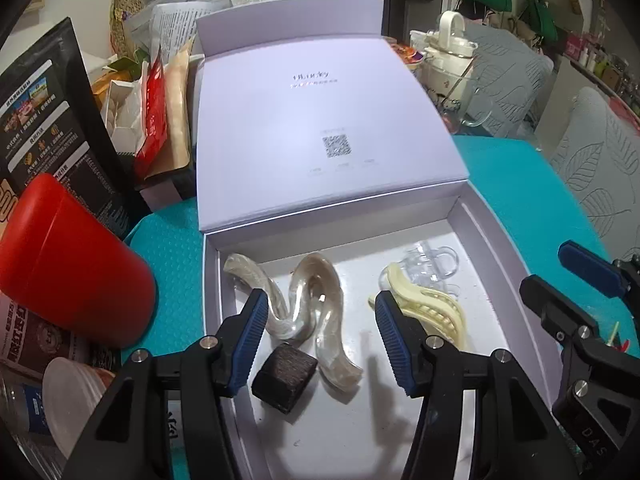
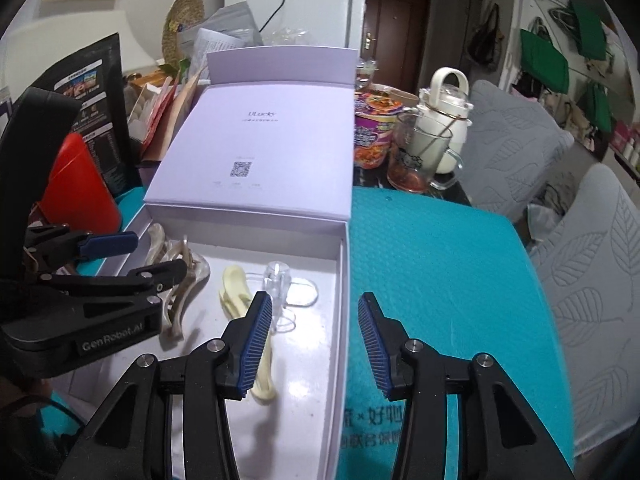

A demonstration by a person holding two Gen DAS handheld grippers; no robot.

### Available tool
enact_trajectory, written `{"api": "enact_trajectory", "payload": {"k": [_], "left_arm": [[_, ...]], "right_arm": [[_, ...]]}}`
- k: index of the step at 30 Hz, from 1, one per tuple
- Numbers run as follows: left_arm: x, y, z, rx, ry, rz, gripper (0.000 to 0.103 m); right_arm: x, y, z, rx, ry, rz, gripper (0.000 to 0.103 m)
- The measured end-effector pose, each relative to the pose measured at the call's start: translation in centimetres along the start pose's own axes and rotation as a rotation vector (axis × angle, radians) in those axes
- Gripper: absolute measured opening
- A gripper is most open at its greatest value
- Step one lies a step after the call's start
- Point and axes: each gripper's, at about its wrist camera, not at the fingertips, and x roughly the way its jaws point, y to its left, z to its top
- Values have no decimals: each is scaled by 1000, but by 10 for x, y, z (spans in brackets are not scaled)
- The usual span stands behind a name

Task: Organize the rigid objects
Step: 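Lower the pearly claw clip and banana clip into the box, opening both grippers, then withdraw both grippers from the box toward the remaining clips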

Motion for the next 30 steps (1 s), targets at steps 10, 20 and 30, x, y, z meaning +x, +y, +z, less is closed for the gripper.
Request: {"api": "enact_trajectory", "payload": {"k": [10, 20, 30], "left_arm": [[-47, -23, -4, 43, -100, -68, 70], [-84, -40, -10, 106, -175, -120, 82], [-116, -67, -26, 191, -219, -172, 100]], "right_arm": [[-48, -7, -7, 14, -62, -46, 45], [-101, -12, -23, 52, -117, -88, 57], [-148, -27, -46, 125, -166, -135, 75]]}}
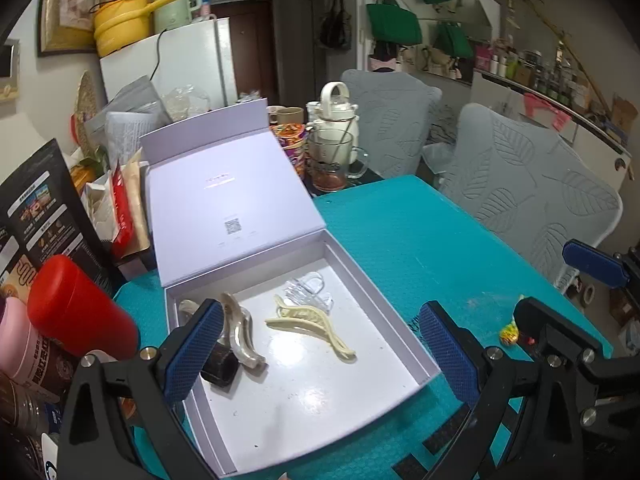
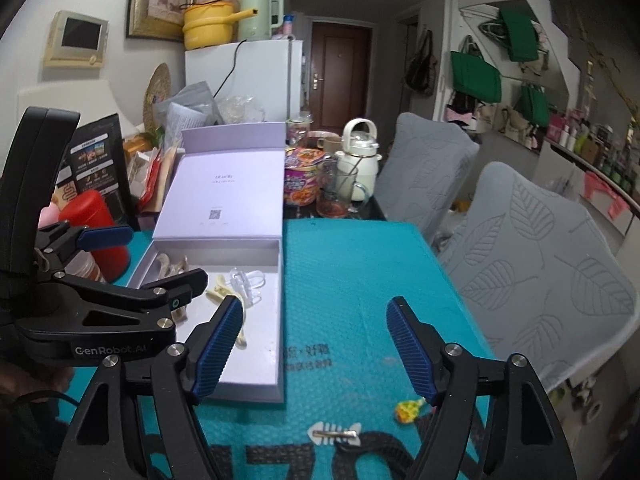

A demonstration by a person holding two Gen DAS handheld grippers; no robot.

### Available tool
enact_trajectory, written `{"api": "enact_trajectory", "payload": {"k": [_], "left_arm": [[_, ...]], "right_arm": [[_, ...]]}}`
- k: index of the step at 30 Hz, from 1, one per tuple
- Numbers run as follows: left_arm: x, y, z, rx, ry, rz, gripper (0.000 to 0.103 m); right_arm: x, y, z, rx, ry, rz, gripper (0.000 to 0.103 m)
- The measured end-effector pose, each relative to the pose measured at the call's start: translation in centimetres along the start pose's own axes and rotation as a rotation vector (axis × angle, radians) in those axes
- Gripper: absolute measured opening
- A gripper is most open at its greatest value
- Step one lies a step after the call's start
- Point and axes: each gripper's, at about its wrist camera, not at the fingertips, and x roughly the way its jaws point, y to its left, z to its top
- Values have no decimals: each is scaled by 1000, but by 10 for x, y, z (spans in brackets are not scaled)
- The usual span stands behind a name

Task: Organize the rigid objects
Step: 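Withdraw both grippers from the box toward the remaining clips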

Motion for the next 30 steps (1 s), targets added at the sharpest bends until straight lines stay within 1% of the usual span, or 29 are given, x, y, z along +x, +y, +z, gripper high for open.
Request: {"api": "enact_trajectory", "payload": {"k": [2, 6, 11, 15, 21, 25, 27, 30], "left_arm": [[-5, -8, -2, 26, -13, -17, 100], [-8, -23, -9, 64, -25, 0, 100], [-14, -50, -19, 92, -31, -74, 100], [-19, -64, -24, 93, -46, -96, 100], [-19, -75, -33, 80, -27, -122, 100], [-12, -86, -43, 99, 11, -169, 100], [-9, -91, -48, 106, 28, -168, 100], [-5, -95, -54, 103, 50, -167, 100]], "right_arm": [[-8, -7, -4, 17, -3, -6, 76], [-19, -17, -15, 31, 7, -28, 77], [-33, -33, -32, 47, 18, -52, 77], [-43, -46, -45, 60, 23, -62, 77], [-53, -61, -63, 61, 36, -62, 78], [-50, -68, -75, 40, 53, -61, 78], [-47, -72, -81, 36, 68, -65, 78], [-40, -76, -90, 37, 87, -48, 78]]}}
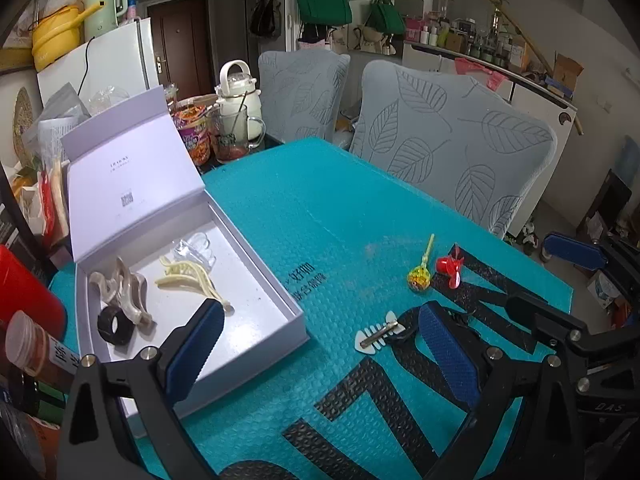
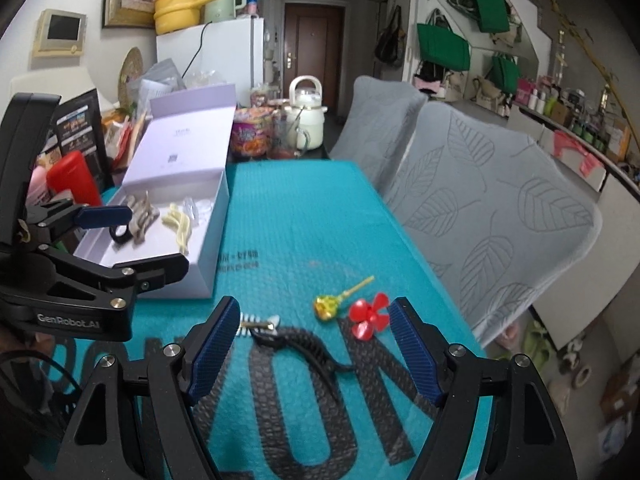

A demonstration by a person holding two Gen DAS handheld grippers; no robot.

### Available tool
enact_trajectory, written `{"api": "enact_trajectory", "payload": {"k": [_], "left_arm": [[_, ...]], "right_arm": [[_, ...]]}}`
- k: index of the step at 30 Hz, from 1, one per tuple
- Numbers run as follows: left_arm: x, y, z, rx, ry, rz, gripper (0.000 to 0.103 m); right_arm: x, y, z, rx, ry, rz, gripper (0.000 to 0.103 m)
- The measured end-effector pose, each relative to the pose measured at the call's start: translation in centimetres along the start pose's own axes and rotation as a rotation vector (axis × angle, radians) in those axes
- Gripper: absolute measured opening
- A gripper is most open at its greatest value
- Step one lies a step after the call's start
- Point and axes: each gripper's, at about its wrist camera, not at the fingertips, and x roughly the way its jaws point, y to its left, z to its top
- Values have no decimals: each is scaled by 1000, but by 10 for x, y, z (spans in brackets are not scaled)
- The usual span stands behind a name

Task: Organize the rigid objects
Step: 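Withdraw both grippers from the box toward the remaining clips, then grasp the white fishbone clip with the left gripper while the right gripper grasps the black claw clip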

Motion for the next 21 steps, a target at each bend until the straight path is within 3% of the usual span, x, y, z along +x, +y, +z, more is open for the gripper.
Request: {"api": "enact_trajectory", "payload": {"k": [21], "left_arm": [[37, -10, -33, -79, 98, 49, 100]], "right_arm": [[82, -23, -40, -59, 138, 165, 77]]}}
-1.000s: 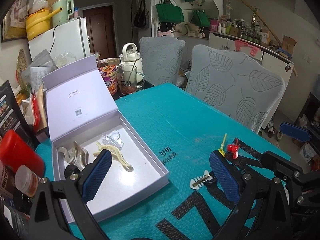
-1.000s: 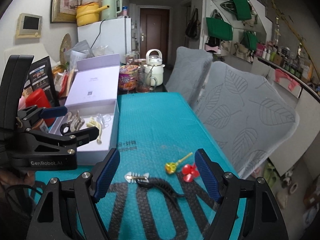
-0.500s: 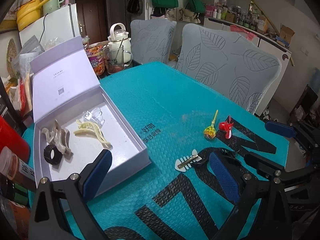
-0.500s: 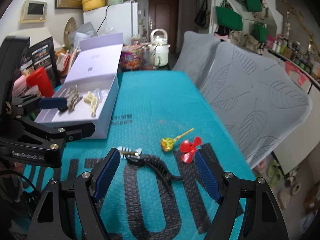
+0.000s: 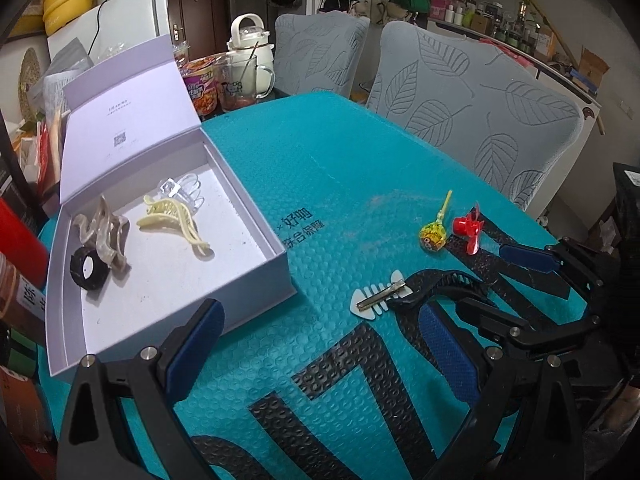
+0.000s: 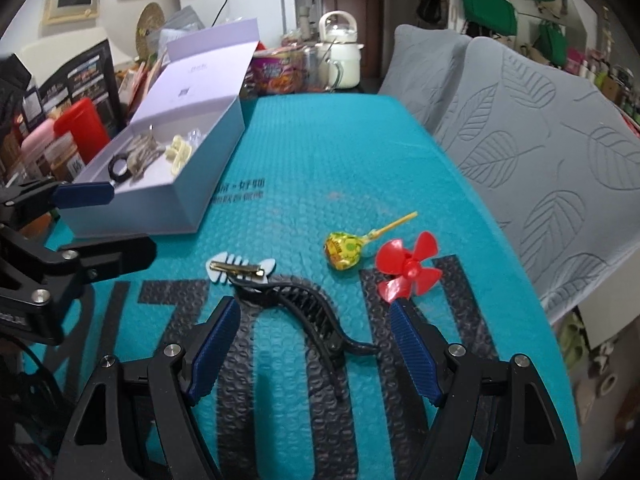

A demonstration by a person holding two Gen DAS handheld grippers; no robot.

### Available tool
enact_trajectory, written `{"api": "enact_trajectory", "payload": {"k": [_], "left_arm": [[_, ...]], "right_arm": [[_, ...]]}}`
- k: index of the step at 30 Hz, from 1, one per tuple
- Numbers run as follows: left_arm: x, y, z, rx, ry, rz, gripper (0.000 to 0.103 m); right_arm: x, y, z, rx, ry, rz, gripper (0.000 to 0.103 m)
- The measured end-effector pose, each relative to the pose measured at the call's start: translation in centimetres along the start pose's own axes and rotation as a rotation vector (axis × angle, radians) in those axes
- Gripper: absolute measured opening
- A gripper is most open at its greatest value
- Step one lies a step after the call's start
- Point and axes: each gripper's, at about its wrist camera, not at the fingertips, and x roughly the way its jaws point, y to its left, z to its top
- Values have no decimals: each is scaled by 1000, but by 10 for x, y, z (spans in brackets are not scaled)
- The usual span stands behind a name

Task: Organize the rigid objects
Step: 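Grasp the white fishbone clip with the left gripper while the right gripper grasps the black claw clip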

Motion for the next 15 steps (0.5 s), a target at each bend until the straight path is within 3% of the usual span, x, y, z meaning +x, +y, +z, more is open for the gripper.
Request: {"api": "enact_trajectory", "payload": {"k": [5, 7, 13, 15], "left_arm": [[9, 10, -7, -46, 19, 15, 100], [11, 12, -9, -59, 28, 18, 100], [18, 7, -10, -61, 31, 27, 100], [20, 4, -10, -63, 38, 16, 100]], "right_arm": [[19, -3, 0, -12, 35, 26, 76], [24, -5, 0, -12, 50, 26, 69], [29, -4, -5, -53, 62, 6, 41], [25, -4, -8, -57, 60, 20, 23]]}}
